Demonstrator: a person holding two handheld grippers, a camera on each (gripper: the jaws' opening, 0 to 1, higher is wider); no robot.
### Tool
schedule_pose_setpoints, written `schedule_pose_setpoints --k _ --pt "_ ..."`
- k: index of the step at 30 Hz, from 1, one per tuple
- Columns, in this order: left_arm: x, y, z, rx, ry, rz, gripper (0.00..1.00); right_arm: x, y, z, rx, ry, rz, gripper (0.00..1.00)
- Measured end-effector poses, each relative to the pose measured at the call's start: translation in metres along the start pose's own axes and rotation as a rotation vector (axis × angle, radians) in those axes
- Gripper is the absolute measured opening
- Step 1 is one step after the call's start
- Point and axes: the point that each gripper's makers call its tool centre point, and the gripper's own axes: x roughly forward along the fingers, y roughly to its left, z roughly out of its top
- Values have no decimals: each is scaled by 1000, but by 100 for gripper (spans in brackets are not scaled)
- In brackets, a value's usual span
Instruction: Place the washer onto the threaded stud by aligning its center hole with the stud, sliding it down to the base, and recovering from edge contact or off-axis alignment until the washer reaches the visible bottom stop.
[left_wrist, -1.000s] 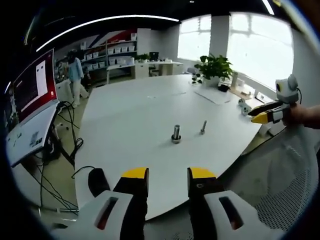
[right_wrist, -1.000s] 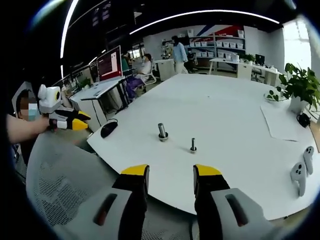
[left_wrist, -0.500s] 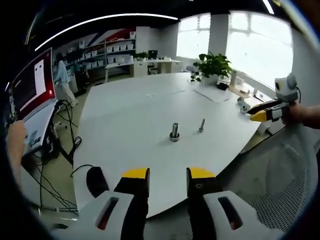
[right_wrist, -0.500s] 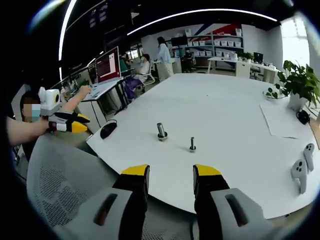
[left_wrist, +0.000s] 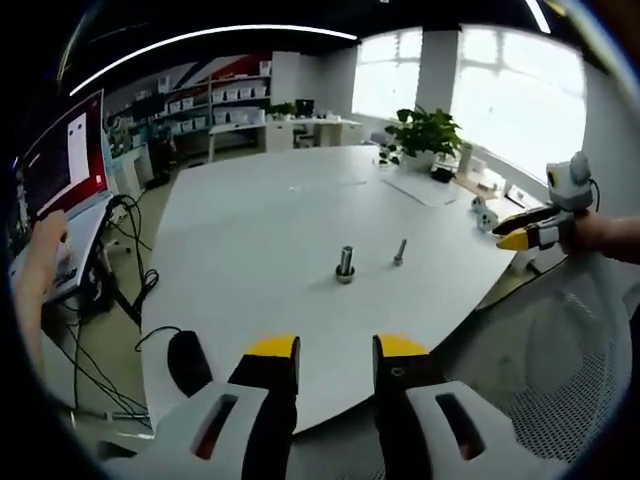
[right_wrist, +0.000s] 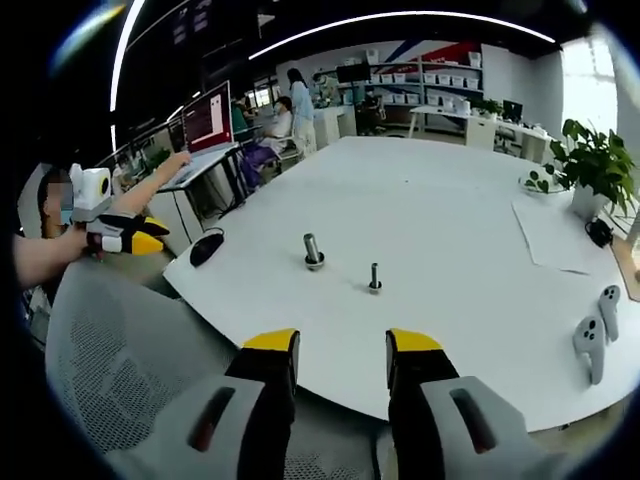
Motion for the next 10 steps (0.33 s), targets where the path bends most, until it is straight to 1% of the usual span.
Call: schedule_pose_setpoints --k 2,4,6,10 --pt "-1 1 3 -25 -18 -5 27 2 -3 -6 0 32 -15 37" --pt "0 -1 2 -27 -15 -10 26 3 -4 -11 -10 59 -22 37" --pt "1 -4 -3 -12 13 -20 26 4 -4 -13 -20 73 -23 37" --pt "2 -6 -2 -29 9 -46 26 4 -5 -14 -28 84 -25 37"
